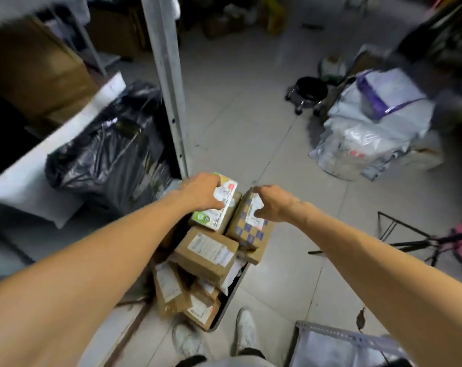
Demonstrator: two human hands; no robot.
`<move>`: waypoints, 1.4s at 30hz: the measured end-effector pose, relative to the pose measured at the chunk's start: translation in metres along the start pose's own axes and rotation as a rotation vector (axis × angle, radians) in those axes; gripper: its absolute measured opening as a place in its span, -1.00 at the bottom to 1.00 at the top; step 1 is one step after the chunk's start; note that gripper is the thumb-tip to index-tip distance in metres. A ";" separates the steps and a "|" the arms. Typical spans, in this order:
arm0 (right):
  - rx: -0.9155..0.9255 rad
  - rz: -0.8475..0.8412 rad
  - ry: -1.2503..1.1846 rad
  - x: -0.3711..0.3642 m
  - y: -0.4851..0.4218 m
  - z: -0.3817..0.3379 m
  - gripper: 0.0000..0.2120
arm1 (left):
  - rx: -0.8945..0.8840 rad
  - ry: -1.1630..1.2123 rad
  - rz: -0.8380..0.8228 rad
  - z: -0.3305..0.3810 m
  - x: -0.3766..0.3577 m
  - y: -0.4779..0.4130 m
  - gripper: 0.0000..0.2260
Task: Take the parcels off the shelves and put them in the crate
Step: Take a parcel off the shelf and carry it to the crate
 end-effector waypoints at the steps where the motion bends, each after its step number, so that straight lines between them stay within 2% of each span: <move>1: -0.002 0.026 -0.010 0.015 0.007 -0.002 -0.51 | -0.030 -0.041 0.018 0.007 0.017 0.000 -0.45; 8: -0.043 0.180 0.018 0.086 0.066 -0.005 -0.53 | -0.139 -0.143 0.067 0.053 0.086 0.011 -0.49; 14: -0.008 0.214 0.116 0.105 0.120 -0.019 -0.53 | -0.082 -0.184 0.150 0.059 0.098 0.078 -0.53; 21: 0.293 0.190 0.216 0.085 0.179 -0.117 -0.55 | 0.240 -0.018 0.235 0.007 0.068 0.240 -0.62; 24: 0.470 0.191 0.283 0.067 0.209 -0.182 -0.63 | 0.409 0.063 0.311 -0.019 0.044 0.323 -0.59; 29: 0.766 0.168 0.378 0.023 0.267 -0.314 -0.57 | 0.660 0.118 0.382 -0.050 0.000 0.472 -0.53; 33: 1.097 0.110 0.501 -0.030 0.369 -0.447 -0.43 | 0.969 0.212 0.505 -0.065 -0.046 0.631 -0.53; 36: 1.379 0.052 0.588 -0.079 0.461 -0.521 -0.45 | 1.204 0.250 0.592 -0.052 -0.087 0.750 -0.58; 38: 1.554 0.031 0.660 -0.113 0.527 -0.555 -0.52 | 1.359 0.305 0.639 -0.030 -0.119 0.825 -0.59; 42: 1.731 -0.039 0.694 -0.177 0.648 -0.585 -0.45 | 1.608 0.359 0.656 0.032 -0.180 0.941 -0.56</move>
Point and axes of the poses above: each hand's wrist, its own y-axis away from the middle knuckle, its own x-axis out of the back of the hand, z = x × y, the point moved 1 cm from there along -y, towards the middle knuckle, and after that the axes turned 5 degrees about -x, right-handed, at the moved point
